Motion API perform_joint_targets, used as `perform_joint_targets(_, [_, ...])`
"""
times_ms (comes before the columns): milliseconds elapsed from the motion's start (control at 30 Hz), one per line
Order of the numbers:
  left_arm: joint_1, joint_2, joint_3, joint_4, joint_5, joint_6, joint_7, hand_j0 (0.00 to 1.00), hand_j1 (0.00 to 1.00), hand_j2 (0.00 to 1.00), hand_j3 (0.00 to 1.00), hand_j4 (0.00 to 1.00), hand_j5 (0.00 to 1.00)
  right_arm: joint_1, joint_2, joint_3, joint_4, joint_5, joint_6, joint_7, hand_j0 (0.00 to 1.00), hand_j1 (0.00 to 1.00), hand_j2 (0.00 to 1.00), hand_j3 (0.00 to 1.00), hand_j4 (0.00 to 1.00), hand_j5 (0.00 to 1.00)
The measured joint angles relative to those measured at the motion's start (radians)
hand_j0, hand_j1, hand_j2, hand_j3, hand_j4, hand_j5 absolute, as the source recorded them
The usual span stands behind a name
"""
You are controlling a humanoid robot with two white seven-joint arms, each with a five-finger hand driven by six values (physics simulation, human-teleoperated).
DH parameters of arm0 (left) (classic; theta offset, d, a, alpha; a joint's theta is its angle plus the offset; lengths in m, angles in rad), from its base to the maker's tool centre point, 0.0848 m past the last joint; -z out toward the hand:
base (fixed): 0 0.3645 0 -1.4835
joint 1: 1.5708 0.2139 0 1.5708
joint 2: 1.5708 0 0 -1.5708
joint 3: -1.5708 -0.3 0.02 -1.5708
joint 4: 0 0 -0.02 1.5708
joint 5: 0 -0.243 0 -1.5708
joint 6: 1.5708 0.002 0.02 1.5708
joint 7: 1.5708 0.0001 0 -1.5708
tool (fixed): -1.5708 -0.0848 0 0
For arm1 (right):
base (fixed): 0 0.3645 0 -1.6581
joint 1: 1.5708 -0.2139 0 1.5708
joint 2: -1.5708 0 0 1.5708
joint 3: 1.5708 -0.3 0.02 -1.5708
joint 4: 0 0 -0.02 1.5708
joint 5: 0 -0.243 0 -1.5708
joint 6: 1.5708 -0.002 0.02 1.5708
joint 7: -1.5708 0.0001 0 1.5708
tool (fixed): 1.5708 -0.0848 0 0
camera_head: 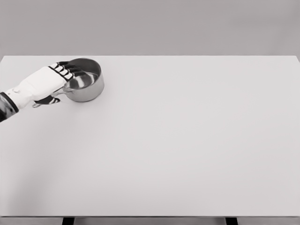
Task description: Rotate pot handle
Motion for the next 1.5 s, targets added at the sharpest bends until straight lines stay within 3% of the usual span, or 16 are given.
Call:
perform_joint_targets(333, [-0.015,0.027,0.012,0.028,-0.015,0.0,-0.001,1.0,1.0,1.0,1.0,1.0,1.0,0.0,0.0,0.0,0.0,0.0,0.0,0.0,1.0,1.0,1.0,1.0,1.0,1.0])
perform_joint_targets(933, [-0.107,0.023,0.012,0.134,-0.095,0.0,0.001,1.0,1.0,1.0,1.0,1.0,1.0,0.0,0.0,0.0,0.0,0.0,0.0,0.0,1.0,1.0,1.0,1.0,1.0,1.0])
perform_joint_targets(1500, [-0.089,0.034,0.014,0.137,-0.122,0.0,0.003,1.0,1.0,1.0,1.0,1.0,1.0,0.0,0.0,0.0,0.0,0.0,0.0,0.0,1.0,1.0,1.0,1.0,1.0,1.0])
